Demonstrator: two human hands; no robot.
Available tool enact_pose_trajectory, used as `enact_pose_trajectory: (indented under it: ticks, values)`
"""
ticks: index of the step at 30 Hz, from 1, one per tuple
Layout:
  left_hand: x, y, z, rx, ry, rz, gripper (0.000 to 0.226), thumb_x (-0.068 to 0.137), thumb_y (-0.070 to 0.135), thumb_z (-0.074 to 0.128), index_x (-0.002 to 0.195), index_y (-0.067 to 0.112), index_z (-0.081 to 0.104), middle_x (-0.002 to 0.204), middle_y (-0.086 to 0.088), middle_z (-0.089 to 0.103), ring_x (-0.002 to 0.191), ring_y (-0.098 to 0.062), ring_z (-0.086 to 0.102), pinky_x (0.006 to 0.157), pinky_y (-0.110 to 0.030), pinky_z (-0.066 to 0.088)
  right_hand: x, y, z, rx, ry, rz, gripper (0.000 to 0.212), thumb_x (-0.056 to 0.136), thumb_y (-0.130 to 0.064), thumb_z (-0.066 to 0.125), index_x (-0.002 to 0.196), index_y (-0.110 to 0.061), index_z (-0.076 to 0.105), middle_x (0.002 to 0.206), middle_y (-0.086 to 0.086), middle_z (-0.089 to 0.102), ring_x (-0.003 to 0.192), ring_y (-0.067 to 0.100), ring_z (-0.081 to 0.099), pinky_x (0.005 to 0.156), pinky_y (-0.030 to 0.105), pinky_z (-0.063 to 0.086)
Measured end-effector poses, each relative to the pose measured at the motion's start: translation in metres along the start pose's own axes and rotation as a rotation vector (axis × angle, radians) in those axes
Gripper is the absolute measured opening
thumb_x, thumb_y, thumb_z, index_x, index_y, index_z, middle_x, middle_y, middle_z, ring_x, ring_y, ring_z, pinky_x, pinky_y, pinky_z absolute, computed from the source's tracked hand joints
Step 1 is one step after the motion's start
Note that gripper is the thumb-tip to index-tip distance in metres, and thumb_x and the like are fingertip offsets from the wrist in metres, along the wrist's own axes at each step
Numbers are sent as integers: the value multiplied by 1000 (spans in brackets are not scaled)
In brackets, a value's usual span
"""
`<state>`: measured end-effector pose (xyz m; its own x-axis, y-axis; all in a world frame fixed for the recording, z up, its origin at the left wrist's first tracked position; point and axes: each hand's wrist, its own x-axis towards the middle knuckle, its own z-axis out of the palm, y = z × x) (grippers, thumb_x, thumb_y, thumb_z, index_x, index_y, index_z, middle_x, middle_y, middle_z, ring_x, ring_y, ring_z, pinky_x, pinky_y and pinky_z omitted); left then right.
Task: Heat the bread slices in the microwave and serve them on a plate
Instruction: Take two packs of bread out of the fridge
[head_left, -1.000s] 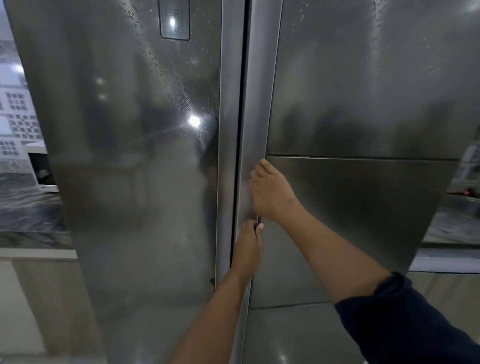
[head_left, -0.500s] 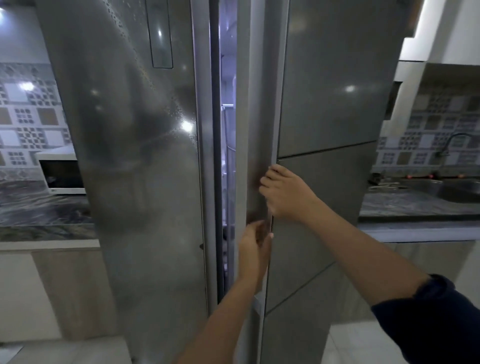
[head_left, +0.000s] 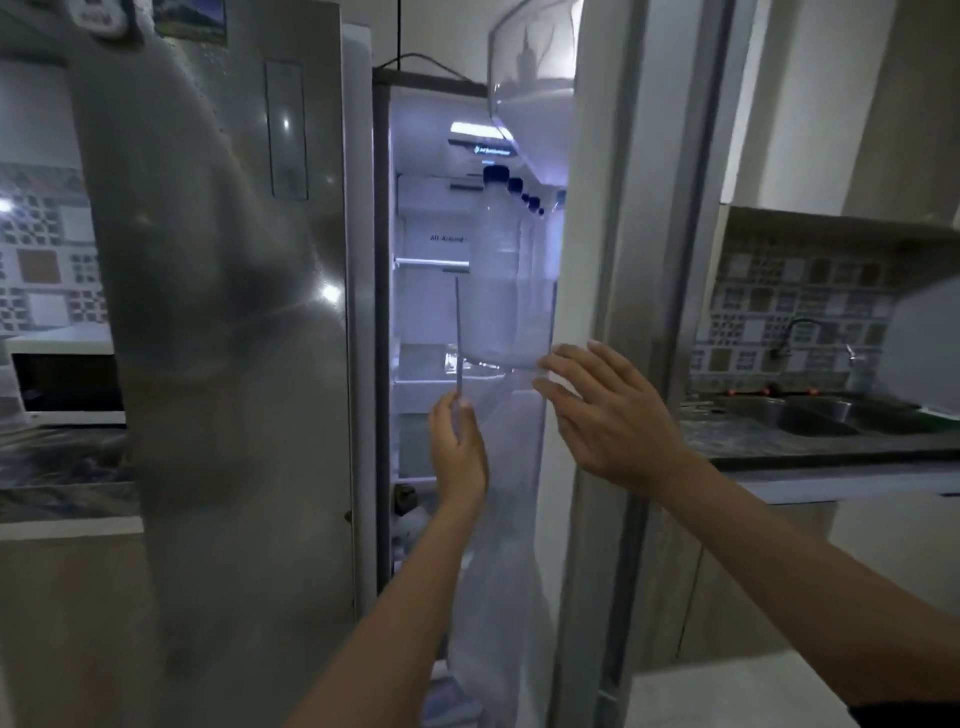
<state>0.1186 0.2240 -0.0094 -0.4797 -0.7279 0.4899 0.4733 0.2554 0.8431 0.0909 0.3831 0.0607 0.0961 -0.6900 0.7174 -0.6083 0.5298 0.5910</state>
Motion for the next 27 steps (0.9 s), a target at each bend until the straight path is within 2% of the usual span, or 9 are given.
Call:
enact_pose_trajectory:
  ticks: [5,10,12,14,16,21,23,25,27]
  values:
    - [30,34,40,-153,-144,-117,40,102,29,30,136,16,45,140,0,46,130,-14,41,99,-20,29,1,17,0,-185,-215,132,46,82,-22,39,118,-7,63,135,14,55,128,30,49,110,47,23]
    - [50,39,92,-154,-370,-127,42,102,31,28,141,18,39,148,0,36,138,-17,31,110,-27,23,-4,41,8,-269,-141,167,51,83,-22,39,128,-7,55,143,16,45,134,31,42,113,45,21]
    - [55,33,115,-129,-431,-80,43,102,30,29,142,17,37,148,1,35,138,-15,31,108,-22,22,-8,50,14,-343,-120,185,52,82,-23,43,131,-4,51,146,17,41,138,31,33,115,46,15]
    - [55,27,138,-141,-480,-50,45,101,32,33,143,17,34,150,1,32,139,-14,29,110,-23,22,-12,62,19,-462,-163,220,56,83,-25,39,132,-2,49,147,19,37,141,30,24,116,49,6]
    - [53,20,160,-150,-513,-36,50,100,34,37,146,18,27,153,2,25,142,-13,24,114,-27,19,-18,74,24,-607,-248,269,59,82,-28,34,132,-1,50,146,20,38,141,29,25,114,51,0]
    - [55,0,204,-24,-510,157,57,98,34,39,149,22,16,159,6,7,145,-10,8,103,-13,3,-36,107,41,-691,-350,426,65,73,-27,56,133,-2,49,144,25,39,137,36,35,113,48,-4]
    - [59,-12,219,55,-519,265,59,98,35,40,149,25,13,159,7,1,146,-11,3,106,-19,1,-47,124,49,-661,-353,481,70,69,-22,68,133,-2,49,142,27,41,134,40,38,113,48,-4]
    - [63,-26,234,153,-527,379,62,96,43,39,149,29,10,159,8,-2,146,-12,0,115,-33,5,-59,140,55,-631,-351,544,76,64,-20,74,134,-4,47,140,26,42,132,42,38,113,52,-1]
    - [66,-36,247,268,-513,485,65,92,50,34,149,30,10,159,6,-2,146,-12,-4,118,-40,9,-73,158,56,-612,-320,604,79,63,-22,75,135,-8,45,137,24,44,131,41,39,114,58,10]
